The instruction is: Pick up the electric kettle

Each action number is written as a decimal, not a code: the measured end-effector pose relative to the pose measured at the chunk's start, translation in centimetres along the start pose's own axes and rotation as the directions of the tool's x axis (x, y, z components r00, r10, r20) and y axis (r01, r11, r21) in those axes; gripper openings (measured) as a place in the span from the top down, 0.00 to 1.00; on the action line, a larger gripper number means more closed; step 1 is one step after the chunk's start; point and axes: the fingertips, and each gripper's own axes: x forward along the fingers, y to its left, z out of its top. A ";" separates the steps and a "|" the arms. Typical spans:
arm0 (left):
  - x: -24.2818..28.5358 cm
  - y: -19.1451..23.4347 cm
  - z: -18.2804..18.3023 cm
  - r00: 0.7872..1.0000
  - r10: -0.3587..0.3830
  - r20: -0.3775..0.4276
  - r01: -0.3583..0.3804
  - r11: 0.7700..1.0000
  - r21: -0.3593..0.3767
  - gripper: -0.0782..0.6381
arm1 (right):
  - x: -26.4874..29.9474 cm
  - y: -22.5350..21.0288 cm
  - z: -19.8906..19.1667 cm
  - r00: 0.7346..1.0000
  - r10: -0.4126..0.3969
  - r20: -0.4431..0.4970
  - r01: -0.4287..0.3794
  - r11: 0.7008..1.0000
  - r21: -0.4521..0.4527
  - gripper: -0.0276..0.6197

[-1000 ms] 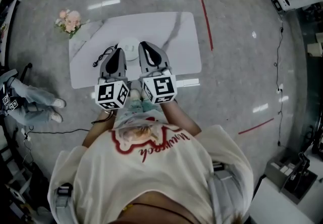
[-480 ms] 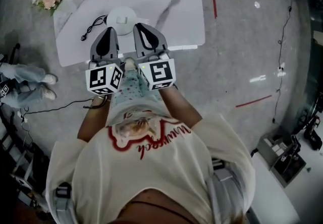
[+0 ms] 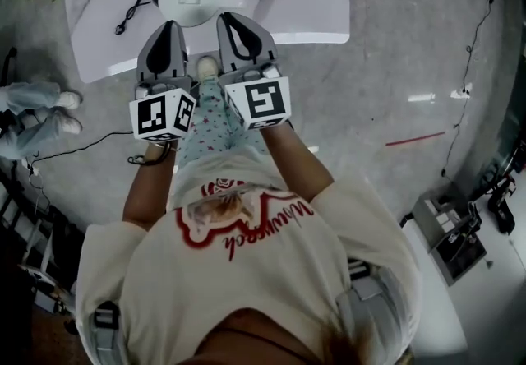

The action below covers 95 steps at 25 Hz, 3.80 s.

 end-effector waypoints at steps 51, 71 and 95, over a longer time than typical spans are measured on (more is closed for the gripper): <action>2.6 4.0 -14.7 0.993 0.011 -0.121 -0.015 0.999 -0.034 0.89 | 6.0 -10.3 -17.2 0.964 -0.231 -0.128 0.230 0.973 -0.027 0.59; 2.7 4.4 -16.2 0.990 0.020 -0.141 -0.028 0.998 -0.057 0.89 | 10.8 -12.2 -15.6 0.961 -0.273 -0.048 0.267 0.958 -0.101 0.60; 2.2 5.2 -15.8 0.989 0.037 -0.144 -0.046 0.997 -0.060 0.89 | 13.4 -13.1 -16.0 0.961 -0.274 -0.035 0.267 0.955 -0.131 0.83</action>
